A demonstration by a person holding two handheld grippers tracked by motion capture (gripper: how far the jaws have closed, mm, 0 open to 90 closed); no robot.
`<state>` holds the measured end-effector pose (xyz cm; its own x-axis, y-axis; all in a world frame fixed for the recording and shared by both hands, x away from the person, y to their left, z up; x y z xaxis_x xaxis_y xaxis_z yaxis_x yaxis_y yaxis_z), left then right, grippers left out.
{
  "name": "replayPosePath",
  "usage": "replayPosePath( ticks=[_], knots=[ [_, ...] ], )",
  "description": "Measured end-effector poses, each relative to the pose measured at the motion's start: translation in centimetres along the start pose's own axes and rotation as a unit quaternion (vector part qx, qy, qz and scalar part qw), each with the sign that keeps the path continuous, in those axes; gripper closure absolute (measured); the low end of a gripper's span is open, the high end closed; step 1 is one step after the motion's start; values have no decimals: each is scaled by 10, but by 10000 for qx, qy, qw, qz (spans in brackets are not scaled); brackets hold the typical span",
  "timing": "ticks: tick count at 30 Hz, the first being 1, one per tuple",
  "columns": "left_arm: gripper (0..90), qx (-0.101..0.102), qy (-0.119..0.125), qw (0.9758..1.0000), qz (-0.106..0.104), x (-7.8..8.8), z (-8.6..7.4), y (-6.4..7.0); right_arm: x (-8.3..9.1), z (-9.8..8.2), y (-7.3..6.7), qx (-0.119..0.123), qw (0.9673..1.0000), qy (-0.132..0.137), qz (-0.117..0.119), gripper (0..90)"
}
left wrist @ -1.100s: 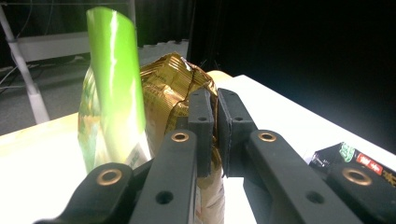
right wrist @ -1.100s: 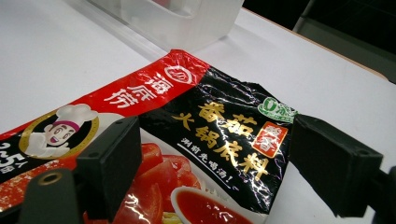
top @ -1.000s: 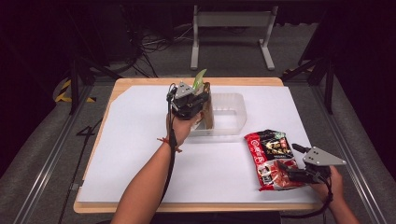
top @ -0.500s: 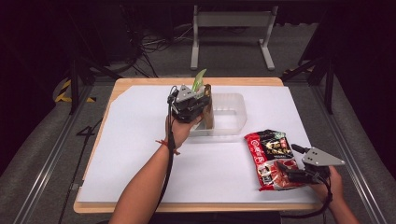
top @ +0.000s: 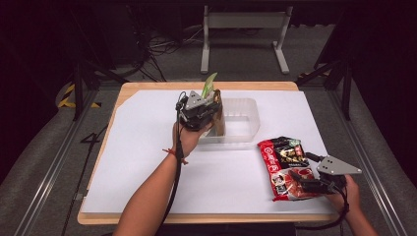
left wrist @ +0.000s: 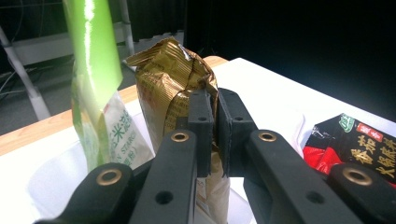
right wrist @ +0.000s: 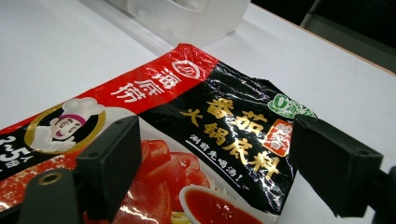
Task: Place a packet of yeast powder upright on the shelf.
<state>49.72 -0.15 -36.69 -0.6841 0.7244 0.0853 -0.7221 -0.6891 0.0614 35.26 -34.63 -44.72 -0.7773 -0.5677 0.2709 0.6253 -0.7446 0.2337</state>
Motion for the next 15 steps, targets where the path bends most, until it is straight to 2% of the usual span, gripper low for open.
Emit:
replayPosePath(
  ticks=[3,11,15],
  knots=[
    [841,-28,0,10000,46,1,0,0,0,0,0,-6,10000,-4,3,179],
    [798,-204,-46,9998,-47,8,4,3,-1,-1,0,-27,10000,-7,9,181],
    [766,-281,-108,9995,-108,15,6,3,0,0,2,-10,9999,27,-108,181]
  ],
)
Point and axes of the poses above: each handheld gripper's, and its own axes: x roughly backward along the jaws, z roughly out of its top, y roughly to its right, the point moved 5 cm from there along -x, roughly forward along the jaws, and after that the axes turned 14 degrees about y, right-handed, at the moved point
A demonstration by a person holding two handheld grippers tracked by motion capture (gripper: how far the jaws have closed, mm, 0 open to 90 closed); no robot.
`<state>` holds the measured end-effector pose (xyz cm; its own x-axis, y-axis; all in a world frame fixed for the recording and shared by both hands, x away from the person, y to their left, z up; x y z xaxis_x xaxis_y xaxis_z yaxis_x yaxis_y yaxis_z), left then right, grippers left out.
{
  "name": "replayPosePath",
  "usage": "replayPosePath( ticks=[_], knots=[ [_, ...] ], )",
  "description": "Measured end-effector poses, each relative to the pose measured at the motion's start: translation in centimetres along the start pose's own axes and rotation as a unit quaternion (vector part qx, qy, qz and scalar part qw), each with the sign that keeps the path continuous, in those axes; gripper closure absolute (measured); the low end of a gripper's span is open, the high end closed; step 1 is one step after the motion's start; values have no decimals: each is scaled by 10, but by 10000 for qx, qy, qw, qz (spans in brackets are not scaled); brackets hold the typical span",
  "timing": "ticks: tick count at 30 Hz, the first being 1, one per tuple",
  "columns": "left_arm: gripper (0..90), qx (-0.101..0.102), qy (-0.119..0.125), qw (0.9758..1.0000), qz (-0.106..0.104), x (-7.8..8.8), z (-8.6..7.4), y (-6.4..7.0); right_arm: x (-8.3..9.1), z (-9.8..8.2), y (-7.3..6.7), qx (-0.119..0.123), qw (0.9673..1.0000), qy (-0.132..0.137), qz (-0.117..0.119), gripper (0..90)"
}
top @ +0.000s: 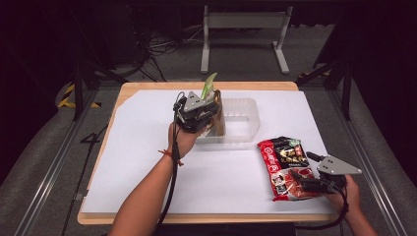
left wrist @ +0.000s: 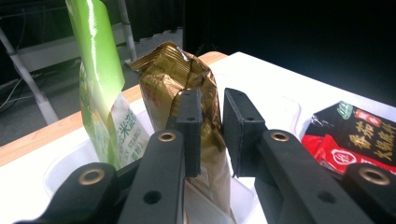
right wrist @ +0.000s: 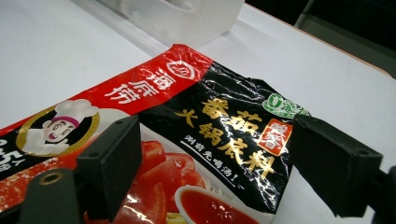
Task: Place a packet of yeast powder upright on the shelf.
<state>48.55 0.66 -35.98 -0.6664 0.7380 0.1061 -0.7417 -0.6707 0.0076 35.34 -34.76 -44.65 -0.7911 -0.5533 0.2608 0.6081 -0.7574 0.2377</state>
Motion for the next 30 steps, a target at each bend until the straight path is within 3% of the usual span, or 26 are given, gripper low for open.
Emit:
replayPosePath(
  ticks=[8,16,18,23,24,30],
  knots=[
    [711,-320,-184,9992,-150,18,-5,2,0,0,1,8,10000,13,-55,193],
    [559,-782,-382,9961,-106,41,-14,3,1,2,4,-420,9988,61,229,292],
    [499,-776,-358,9962,-195,51,-17,4,1,2,4,-488,9983,76,312,299],
    [445,-798,-332,9956,-363,71,-24,9,1,3,3,-507,9981,127,311,285],
    [442,-857,-361,9950,-364,75,-26,9,1,3,4,-535,9980,131,324,284],
    [354,-732,-568,9945,-493,103,-49,4,-1,6,7,-622,9975,79,315,292]
  ],
)
Point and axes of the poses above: each handheld gripper's, and its own axes: x roughly backward along the jaws, z roughly out of its top, y roughly to its right, the point moved 5 cm from there along -x, roughly forward along the jaws, and after that the axes turned 14 degrees about y, right-handed, at the moved point
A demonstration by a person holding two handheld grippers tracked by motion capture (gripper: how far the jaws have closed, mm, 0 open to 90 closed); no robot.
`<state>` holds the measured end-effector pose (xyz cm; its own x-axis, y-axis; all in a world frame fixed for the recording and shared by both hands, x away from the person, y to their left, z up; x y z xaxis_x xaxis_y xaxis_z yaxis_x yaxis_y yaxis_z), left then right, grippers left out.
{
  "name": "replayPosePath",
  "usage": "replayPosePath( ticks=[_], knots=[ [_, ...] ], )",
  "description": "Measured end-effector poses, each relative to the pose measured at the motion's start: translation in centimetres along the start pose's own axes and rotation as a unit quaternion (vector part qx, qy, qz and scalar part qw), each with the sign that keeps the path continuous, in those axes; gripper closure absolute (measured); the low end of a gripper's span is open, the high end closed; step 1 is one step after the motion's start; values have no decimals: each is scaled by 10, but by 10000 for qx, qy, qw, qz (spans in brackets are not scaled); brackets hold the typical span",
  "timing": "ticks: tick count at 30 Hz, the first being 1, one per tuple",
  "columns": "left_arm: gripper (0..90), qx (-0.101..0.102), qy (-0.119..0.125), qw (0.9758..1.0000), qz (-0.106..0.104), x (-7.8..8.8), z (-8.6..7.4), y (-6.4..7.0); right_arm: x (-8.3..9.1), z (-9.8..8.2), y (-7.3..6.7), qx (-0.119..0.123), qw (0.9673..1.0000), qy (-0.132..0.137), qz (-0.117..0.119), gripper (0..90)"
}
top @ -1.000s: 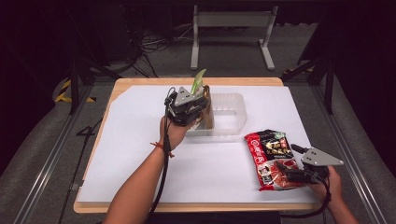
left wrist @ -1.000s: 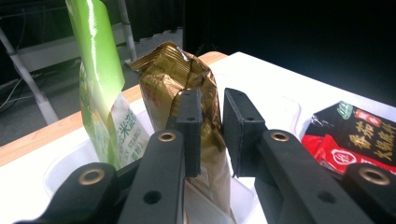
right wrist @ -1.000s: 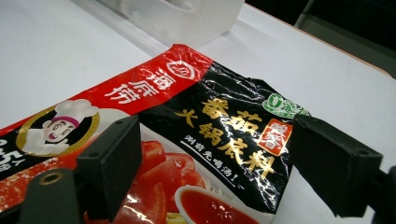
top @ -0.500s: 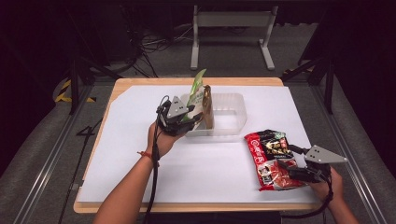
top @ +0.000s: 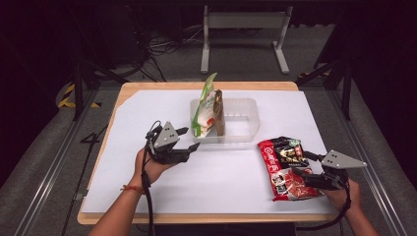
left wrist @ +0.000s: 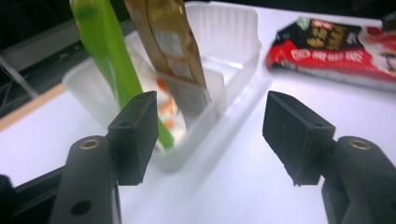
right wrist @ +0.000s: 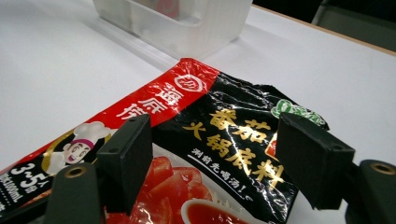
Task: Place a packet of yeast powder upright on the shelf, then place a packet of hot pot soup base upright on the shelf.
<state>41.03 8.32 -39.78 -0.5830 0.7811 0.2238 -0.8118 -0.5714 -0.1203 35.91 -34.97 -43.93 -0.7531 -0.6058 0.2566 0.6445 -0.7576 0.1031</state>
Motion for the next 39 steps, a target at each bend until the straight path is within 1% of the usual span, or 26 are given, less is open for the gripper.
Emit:
replayPosePath(
  ticks=[1,2,3,4,7,9,10,11,12,13,14,16,17,18,20,21,23,25,26,28,29,30,32,34,36,39],
  knots=[
    [340,-16,-80,10000,42,3,-5,-1,0,0,0,-6,10000,-12,17,339],
    [325,25,-143,9999,25,7,-11,-3,0,1,-1,-4,10000,10,75,398],
    [312,41,-190,9998,81,11,-16,-4,-1,1,-2,1,9999,36,137,404],
    [306,16,-252,9996,138,13,-20,-6,-1,1,-3,18,9999,14,165,392],
    [233,146,-427,9986,280,23,-35,-9,-4,1,-4,-13,9997,-25,244,341],
    [233,286,-534,9980,202,28,-43,-9,-5,1,-3,-79,9997,-42,224,309],
    [222,357,-634,9972,189,30,-47,-9,-5,1,-2,-115,9997,-29,232,307],
    [214,318,-698,9967,258,33,-52,-8,-5,1,-2,-150,9996,-26,233,298],
    [192,262,-712,9966,317,36,-56,-7,-5,1,-1,-167,9995,-90,256,272],
    [171,213,-803,9956,430,39,-60,-7,-6,0,-1,-189,9992,-167,310,262],
    [164,218,-871,9948,477,41,-63,-6,-7,-2,-1,-175,9990,-251,329,266],
    [153,248,-875,9945,510,43,-66,-4,-6,-2,-1,-146,9988,-265,387,264],
    [149,296,-876,9943,528,45,-68,-4,-6,-2,-2,-116,9989,-255,382,241],
    [139,417,-911,9937,510,46,-72,-3,-5,-1,-2,-110,9991,-260,325,203],
    [87,570,-925,9933,399,50,-77,-2,-6,0,-2,-181,9986,-285,401,171],
    [68,641,-860,9937,322,53,-78,-2,-7,1,-3,-198,9981,-302,509,120],
    [67,705,-795,9941,237,57,-81,0,-9,1,-5,-182,9974,-371,598,139],
    [59,752,-828,9933,275,61,-84,1,-12,1,-7,-92,9968,-466,646,139],
    [60,818,-782,9932,269,62,-84,2,-12,1,-8,-25,9967,-503,630,144],
    [58,837,-755,9933,258,64,-85,3,-12,3,-7,-6,9965,-520,651,150],
    [59,710,-743,9942,312,66,-84,5,-12,4,-7,-3,9965,-523,659,164],
    [64,710,-743,9942,312,66,-84,5,-11,6,-6,-8,9963,-502,701,168],
    [65,675,-726,9945,329,67,-82,8,-11,9,-4,-27,9964,-486,692,172],
    [69,632,-693,9952,290,66,-81,9,-11,12,0,-85,9964,-476,696,174],
    [74,559,-697,9956,290,65,-80,10,-12,15,7,-188,9974,-368,588,219],
    [79,560,-692,9957,250,65,-80,11,-19,15,19,-325,9973,-520,410,232]
  ],
)
Point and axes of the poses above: each handheld gripper's, and its own axes: x roughly backward along the jaws, z roughly out of its top, y roughly to its right, the point moved 5 cm from there along -x, roughly forward along the jaws, and after that the axes turned 14 degrees about y, right-handed, at the moved point
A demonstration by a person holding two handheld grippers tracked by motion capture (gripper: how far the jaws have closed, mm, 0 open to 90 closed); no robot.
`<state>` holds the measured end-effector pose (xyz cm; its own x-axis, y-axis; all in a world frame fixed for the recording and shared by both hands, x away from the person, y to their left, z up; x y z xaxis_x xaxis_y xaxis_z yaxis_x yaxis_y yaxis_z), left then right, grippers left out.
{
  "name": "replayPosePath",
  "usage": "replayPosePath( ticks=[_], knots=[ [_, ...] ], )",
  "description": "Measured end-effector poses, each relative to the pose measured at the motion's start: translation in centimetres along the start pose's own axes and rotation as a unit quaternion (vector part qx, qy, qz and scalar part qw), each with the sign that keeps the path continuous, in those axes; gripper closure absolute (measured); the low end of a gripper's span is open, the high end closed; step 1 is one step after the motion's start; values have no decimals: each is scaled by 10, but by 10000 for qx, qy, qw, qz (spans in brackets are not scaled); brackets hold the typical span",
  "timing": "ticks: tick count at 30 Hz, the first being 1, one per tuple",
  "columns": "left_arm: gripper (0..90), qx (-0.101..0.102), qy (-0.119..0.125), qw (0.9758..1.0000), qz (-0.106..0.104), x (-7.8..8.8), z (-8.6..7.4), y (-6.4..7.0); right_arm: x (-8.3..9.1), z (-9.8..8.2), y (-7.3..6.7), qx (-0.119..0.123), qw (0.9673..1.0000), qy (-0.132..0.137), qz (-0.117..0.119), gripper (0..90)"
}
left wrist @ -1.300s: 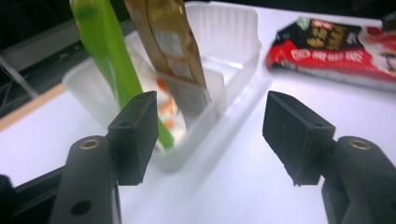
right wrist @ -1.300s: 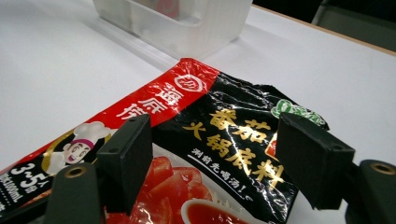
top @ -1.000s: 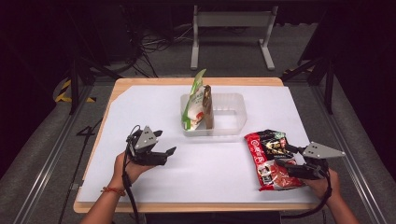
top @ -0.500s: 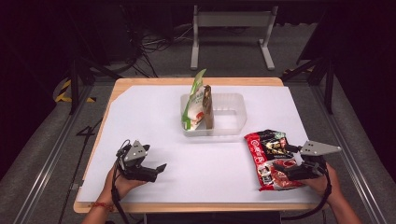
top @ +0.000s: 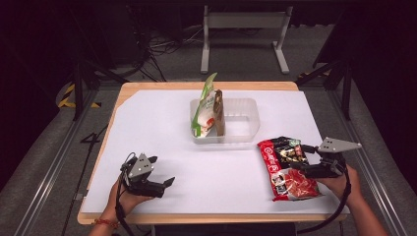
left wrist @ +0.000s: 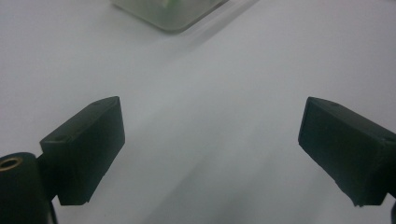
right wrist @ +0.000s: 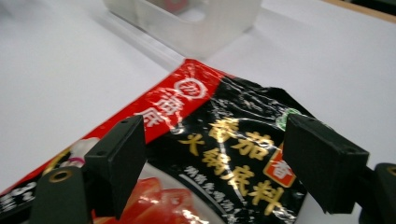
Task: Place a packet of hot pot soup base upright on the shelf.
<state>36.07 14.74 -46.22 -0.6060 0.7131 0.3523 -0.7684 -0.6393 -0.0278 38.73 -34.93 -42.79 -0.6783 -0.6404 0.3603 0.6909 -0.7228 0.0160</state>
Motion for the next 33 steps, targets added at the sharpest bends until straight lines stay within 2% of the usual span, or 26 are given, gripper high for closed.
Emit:
replayPosePath(
  ticks=[2,4,6,9,10,11,13,15,18,21,26,27,31,33],
  knots=[
    [93,-6,3,10000,-14,-1,0,0,-6,0,10,76,9998,-182,-71,245],
    [94,-33,-20,10000,-34,-2,0,0,-13,0,19,-139,9996,-228,-11,244],
    [103,-53,-53,10000,-22,-3,-1,0,-20,-1,28,-129,9993,-338,-94,243],
    [102,-62,-60,10000,-19,-4,-1,0,-29,-3,40,-242,9986,-435,-151,256],
    [103,-49,-73,10000,-23,-4,-1,0,-32,-5,45,-250,9980,-555,-182,236],
    [103,-39,-73,10000,-33,-4,-2,0,-35,-7,52,-402,9969,-648,-216,223],
    [103,-41,-66,10000,-46,-3,-2,0,-39,-8,61,-659,9959,-604,-150,223],
    [103,-44,-67,9999,-65,-3,-2,0,-41,-10,66,-623,9960,-595,-250,222],
    [103,-29,20,9999,-161,-3,-1,0,-49,-12,70,-792,9943,-693,-139,207],
    [105,-24,10,9999,-158,-3,-1,1,-56,-15,69,-798,9940,-744,-87,205],
    [105,-75,-44,9998,-197,-5,-1,2,-62,-19,71,-1024,9920,-738,-33,175],
    [105,-75,-44,9998,-197,-5,-1,2,-63,-20,71,-1069,9915,-744,44,189],
    [104,-108,-86,9997,-212,-7,-2,4,-65,-21,69,-1078,9909,-789,166,188],
    [104,-40,-63,9996,-259,-7,-2,4,-66,-20,67,-1052,9908,-818,231,202]
  ],
)
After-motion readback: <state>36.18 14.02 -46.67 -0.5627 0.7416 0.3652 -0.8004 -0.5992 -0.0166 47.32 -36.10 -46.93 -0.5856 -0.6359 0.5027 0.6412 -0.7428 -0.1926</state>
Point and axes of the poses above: each handheld gripper's, and its own axes: x roughly backward along the jaws, z roughly out of its top, y roughly to its right, the point moved 5 cm from there along -x, roughly forward along the jaws, and after that the axes turned 14 degrees about y, right-handed, at the moved point
